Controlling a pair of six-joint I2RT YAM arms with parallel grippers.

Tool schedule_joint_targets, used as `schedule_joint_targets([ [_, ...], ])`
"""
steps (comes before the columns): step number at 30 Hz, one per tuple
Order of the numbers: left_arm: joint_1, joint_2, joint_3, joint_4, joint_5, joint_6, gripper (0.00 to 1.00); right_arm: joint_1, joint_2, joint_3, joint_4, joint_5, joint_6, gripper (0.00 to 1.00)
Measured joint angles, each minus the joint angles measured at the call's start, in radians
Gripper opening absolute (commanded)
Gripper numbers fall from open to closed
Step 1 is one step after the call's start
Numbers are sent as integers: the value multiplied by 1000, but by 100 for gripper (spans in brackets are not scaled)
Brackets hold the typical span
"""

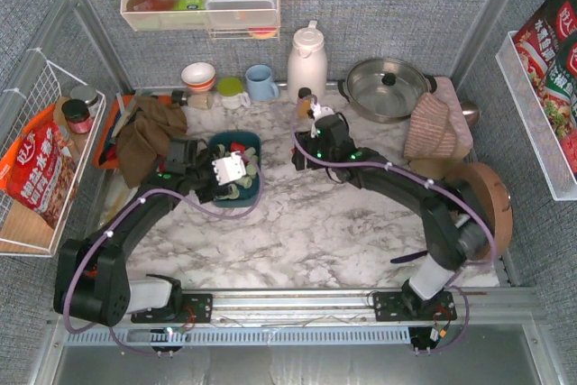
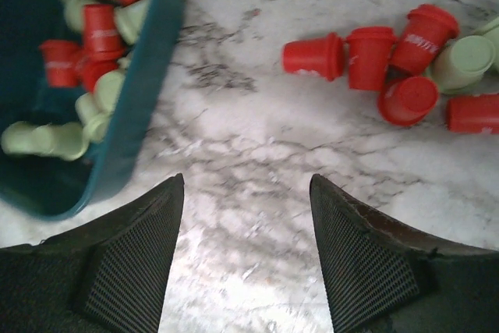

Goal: Mix the coffee capsules in the storage basket

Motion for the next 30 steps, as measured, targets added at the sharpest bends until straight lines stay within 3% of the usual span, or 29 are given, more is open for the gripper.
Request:
schedule_joint_targets([
  [13, -1, -118, -68, 244, 103, -108, 99, -21, 500, 482, -222, 150, -142, 70],
  [22, -1, -136, -80, 412, 149, -229, 99, -21, 627, 623, -342, 208, -200, 67],
  [30, -2, -147, -103, 502, 190, -300, 99, -20, 651, 651, -374, 224, -217, 54],
])
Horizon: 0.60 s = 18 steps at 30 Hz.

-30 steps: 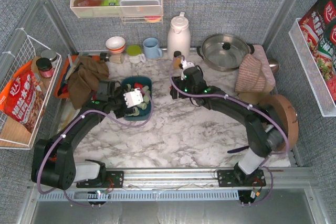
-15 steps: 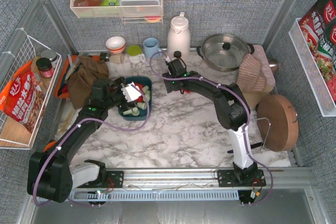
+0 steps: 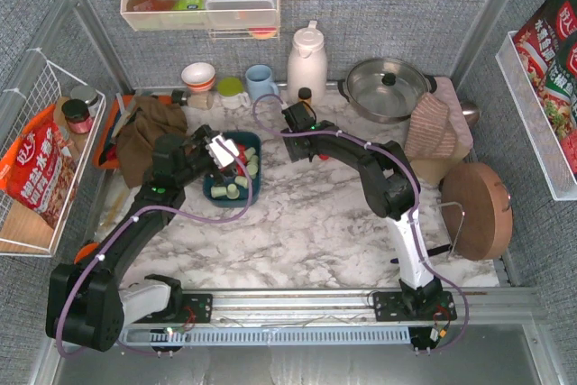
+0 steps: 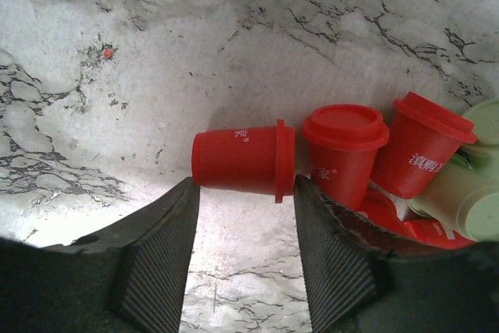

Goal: Mix the coffee capsules in the storage basket

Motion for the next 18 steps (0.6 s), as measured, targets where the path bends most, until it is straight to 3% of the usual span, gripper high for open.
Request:
schedule_joint_targets([
  [18, -10, 6, -1, 16, 44, -26, 99, 1, 6, 23, 12, 2, -23, 62],
])
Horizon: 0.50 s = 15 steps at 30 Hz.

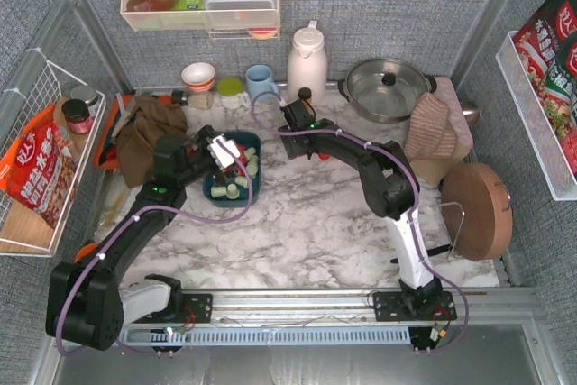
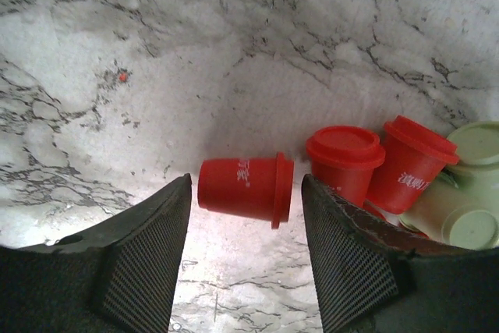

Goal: Mix the coffee capsules in the storage basket

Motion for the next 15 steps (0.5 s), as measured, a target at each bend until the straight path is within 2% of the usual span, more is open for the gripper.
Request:
schedule_joint_targets([
  [9, -2, 6, 0, 0, 18, 0, 99, 0, 27, 32, 6, 0, -5, 48],
  [15, -7, 18, 0, 2, 50, -8, 99, 0, -8, -13, 8, -1, -3, 36],
])
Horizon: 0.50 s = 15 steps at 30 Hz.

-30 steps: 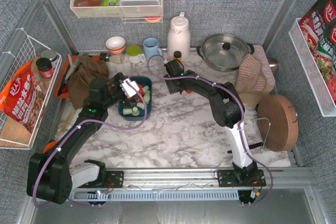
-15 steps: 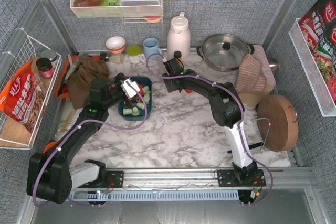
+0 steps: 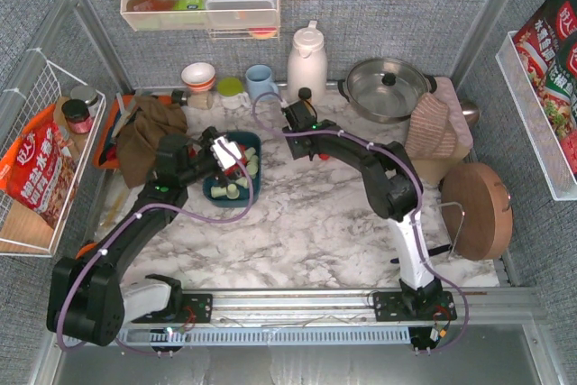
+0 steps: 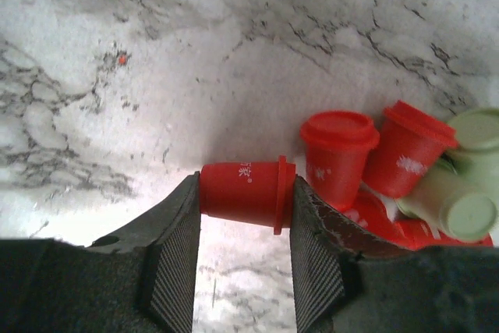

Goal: Mix the coffee capsules in the storage basket

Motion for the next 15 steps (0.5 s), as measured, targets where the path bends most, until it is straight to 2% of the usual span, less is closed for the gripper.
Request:
schedule_joint_targets([
  [6, -13, 24, -10, 52, 34, -35, 99, 0, -171, -138, 35, -50, 30, 36],
  [10, -40, 57, -47, 142, 82, -80, 99, 0, -385, -352, 135, -148, 68, 36],
  [15, -137, 90, -135, 297, 95, -116, 99, 0, -603, -604, 315, -322, 161, 36],
])
